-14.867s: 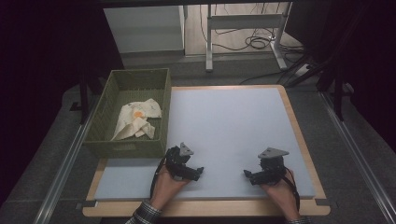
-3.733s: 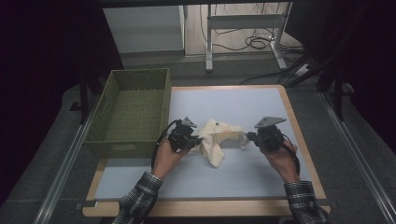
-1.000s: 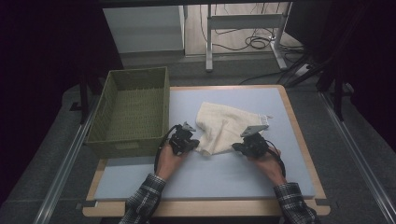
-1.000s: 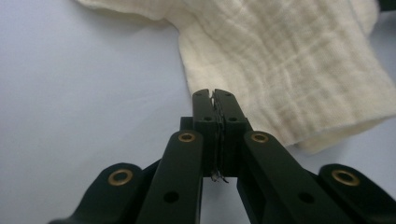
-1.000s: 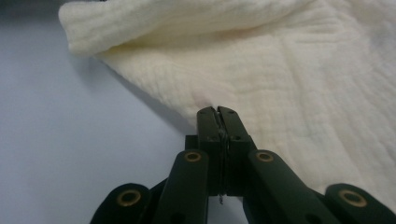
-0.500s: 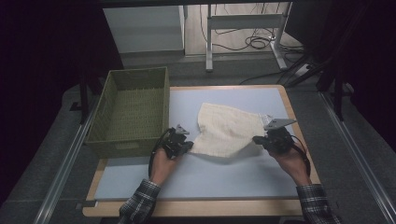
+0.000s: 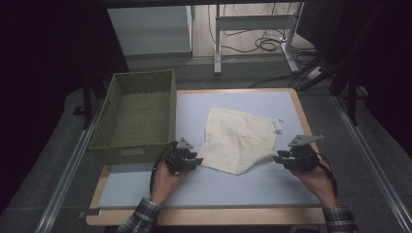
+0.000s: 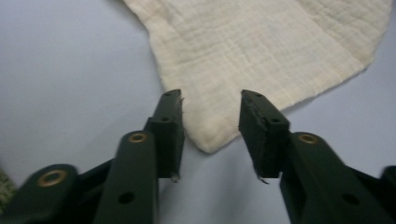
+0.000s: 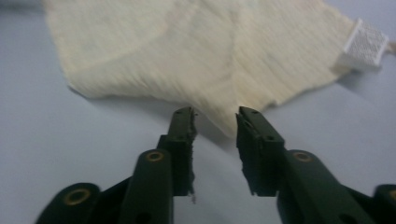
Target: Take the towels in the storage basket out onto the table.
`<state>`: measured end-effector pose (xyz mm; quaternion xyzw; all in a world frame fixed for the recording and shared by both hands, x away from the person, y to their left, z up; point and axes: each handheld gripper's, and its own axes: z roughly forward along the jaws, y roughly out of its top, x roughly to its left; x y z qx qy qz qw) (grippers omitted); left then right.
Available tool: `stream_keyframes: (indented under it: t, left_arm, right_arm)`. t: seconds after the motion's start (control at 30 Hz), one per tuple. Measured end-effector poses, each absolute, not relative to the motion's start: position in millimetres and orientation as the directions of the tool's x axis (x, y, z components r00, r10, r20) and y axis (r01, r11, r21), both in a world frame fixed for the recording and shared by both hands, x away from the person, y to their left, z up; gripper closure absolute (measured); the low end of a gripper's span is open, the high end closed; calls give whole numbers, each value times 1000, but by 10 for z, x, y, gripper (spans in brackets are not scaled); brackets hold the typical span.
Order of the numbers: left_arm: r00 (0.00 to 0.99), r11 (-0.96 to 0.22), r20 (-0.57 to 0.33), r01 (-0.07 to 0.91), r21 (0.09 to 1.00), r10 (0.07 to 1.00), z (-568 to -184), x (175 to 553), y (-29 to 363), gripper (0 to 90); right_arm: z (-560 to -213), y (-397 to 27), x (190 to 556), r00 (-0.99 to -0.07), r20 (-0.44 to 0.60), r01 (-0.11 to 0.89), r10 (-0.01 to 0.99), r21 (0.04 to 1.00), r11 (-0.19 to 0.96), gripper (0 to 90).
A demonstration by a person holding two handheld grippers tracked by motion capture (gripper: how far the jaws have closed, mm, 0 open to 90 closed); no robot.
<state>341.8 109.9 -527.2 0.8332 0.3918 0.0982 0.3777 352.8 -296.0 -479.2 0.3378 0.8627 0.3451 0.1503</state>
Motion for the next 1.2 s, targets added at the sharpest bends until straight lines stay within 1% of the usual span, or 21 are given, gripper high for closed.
stream_keyframes:
  t: [0.1,0.13,0.2,0.27,0.3,0.33,0.43,0.57,0.63,0.7,0.73,0.77,0.87,1.0,1.1,1.2]
  left_arm:
    - [667,-418,-109,577,702,737,-5324,3441,1047,550]
    - [665,-421,-104,578,700,740,-5344,3454,1032,548]
    - [665,-424,-90,568,705,741,-5374,3461,1005,536]
    - [665,-426,-83,564,708,742,-5380,3462,997,534]
    - [667,-427,-81,561,709,741,-5382,3460,998,533]
    - [669,-428,-80,558,711,739,-5387,3455,1002,532]
    - [672,-422,-82,550,720,736,-5404,3449,1017,529]
    - [677,-424,-79,543,725,732,-5412,3450,1020,523]
    - [676,-420,-80,542,728,733,-5416,3450,1021,523]
    - [677,-418,-84,541,730,731,-5421,3447,1028,520]
    - [676,-413,-89,542,731,731,-5425,3444,1030,519]
    - [678,-412,-90,541,733,730,-5428,3444,1034,518]
    - [680,-408,-89,534,741,728,-5440,3437,1042,515]
    - [683,-407,-91,531,743,725,-5445,3435,1045,505]
    - [684,-408,-91,531,743,724,-5444,3439,1046,505]
    - [685,-408,-90,530,743,723,-5445,3439,1046,505]
  right_arm:
    - [-4958,-2997,3587,-709,-26,494,704,694,524,558]
    - [-5011,-2991,3613,-704,-34,494,709,694,524,545]
    - [-5101,-2961,3670,-710,-32,490,704,695,526,551]
    - [-5146,-2916,3705,-711,-42,483,702,697,530,740]
    - [-5138,-2896,3713,-713,-36,480,701,704,524,816]
    - [-5102,-2882,3715,-719,-26,475,695,711,519,850]
    - [-4845,-2853,3695,-729,-20,455,684,733,506,859]
    - [-4448,-2783,3744,-732,-68,427,677,730,535,856]
    - [-4335,-2715,3871,-729,-82,432,680,715,550,843]
    - [-4318,-2618,4045,-723,-76,450,687,702,551,804]
    - [-4354,-2562,4140,-718,-80,461,691,690,559,769]
    - [-4417,-2505,4237,-711,-83,475,698,675,564,711]
    - [-4713,-2379,4505,-672,-74,535,737,639,552,577]
    - [-4920,-2378,4614,-643,-80,568,761,617,545,536]
    - [-4860,-2488,4540,-633,-66,566,771,640,519,536]
    - [-4773,-2590,4428,-638,-21,575,770,653,493,580]
